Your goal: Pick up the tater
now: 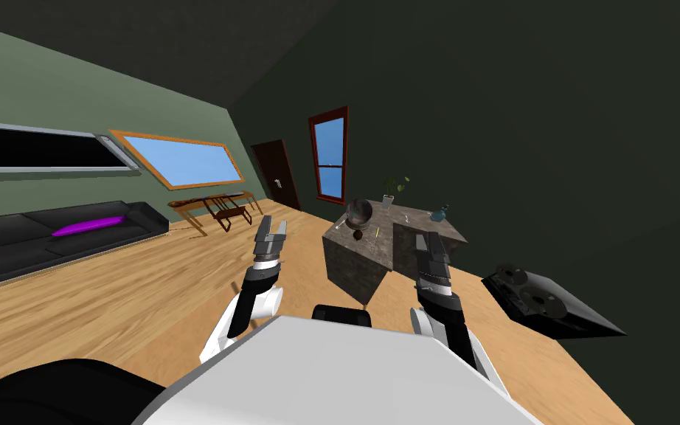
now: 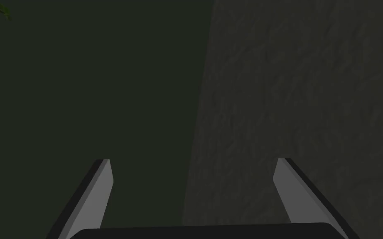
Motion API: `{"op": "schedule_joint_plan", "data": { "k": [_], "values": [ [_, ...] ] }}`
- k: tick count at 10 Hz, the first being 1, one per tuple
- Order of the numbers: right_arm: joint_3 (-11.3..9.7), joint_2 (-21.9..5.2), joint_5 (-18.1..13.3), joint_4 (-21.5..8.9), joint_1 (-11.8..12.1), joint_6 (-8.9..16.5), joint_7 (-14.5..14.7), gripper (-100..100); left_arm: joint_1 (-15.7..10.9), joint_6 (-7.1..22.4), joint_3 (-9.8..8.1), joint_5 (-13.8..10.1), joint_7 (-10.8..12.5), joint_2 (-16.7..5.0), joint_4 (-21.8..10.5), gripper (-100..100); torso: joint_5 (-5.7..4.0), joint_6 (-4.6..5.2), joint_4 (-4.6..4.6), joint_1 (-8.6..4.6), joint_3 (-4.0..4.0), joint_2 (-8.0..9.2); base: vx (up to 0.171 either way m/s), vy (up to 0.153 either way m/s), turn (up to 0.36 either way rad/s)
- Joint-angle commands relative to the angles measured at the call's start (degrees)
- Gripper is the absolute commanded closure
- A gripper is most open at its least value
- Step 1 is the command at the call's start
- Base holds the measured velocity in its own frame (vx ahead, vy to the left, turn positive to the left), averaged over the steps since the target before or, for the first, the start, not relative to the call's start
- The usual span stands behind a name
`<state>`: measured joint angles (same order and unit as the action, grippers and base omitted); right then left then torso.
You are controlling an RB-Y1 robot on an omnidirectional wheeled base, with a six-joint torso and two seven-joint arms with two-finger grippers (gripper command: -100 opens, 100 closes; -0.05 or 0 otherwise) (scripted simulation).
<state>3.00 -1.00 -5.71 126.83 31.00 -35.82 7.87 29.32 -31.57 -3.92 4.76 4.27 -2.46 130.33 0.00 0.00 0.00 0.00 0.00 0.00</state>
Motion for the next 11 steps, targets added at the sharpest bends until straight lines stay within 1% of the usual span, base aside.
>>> {"op": "schedule_joint_plan", "data": {
  "k": [1, 3, 7, 8, 10, 11],
  "values": [
    [0.3, -2.5, -1.8, -0.2, -0.8, 0.6, 0.6, -100, 0.0, 0.0, 0.00, 0.0, 0.0, 0.0, 0.0, 0, 0.00, 0.00, 0.00, 0.00, 0.00, 0.00, -0.070, -0.023, 0.046],
    [0.6, -4.8, -4.4, -0.6, -1.9, 1.4, 1.4, -100, 0.0, 0.0, 0.00, 0.0, 0.0, 0.0, 0.0, 0, -0.04, -0.01, 0.08, -0.18, 0.22, 0.39, -0.124, -0.053, 0.060],
    [0.9, -9.5, -11.3, -2.1, -5.3, 3.9, 4.0, -100, 0.0, 0.0, 0.00, 0.0, 0.0, 0.0, 0.0, 0, -0.06, 0.00, 0.14, -0.27, 0.36, 0.62, -0.157, -0.053, 0.087],
    [0.9, -9.5, -12.1, -2.1, -5.3, 3.9, 4.0, -100, 0.0, 0.0, 0.00, 0.0, 0.0, 0.0, 0.0, 0, -0.05, -0.01, 0.14, -0.22, 0.37, 0.63, -0.106, -0.033, 0.028],
    [0.7, -12.1, -16.0, -3.3, -7.4, 5.6, 5.8, -100, 0.0, 0.0, 0.00, 0.0, 0.0, 0.0, 0.0, 0, -0.04, -0.01, 0.09, -0.17, 0.23, 0.39, -0.123, -0.038, 0.093],
    [0.7, -12.1, -16.9, -3.3, -7.4, 5.6, 5.8, -100, 0.0, 0.0, 0.00, 0.0, 0.0, 0.0, 0.0, 0, -0.04, -0.01, 0.11, -0.19, 0.29, 0.51, -0.113, -0.017, 0.045]
  ]
}}
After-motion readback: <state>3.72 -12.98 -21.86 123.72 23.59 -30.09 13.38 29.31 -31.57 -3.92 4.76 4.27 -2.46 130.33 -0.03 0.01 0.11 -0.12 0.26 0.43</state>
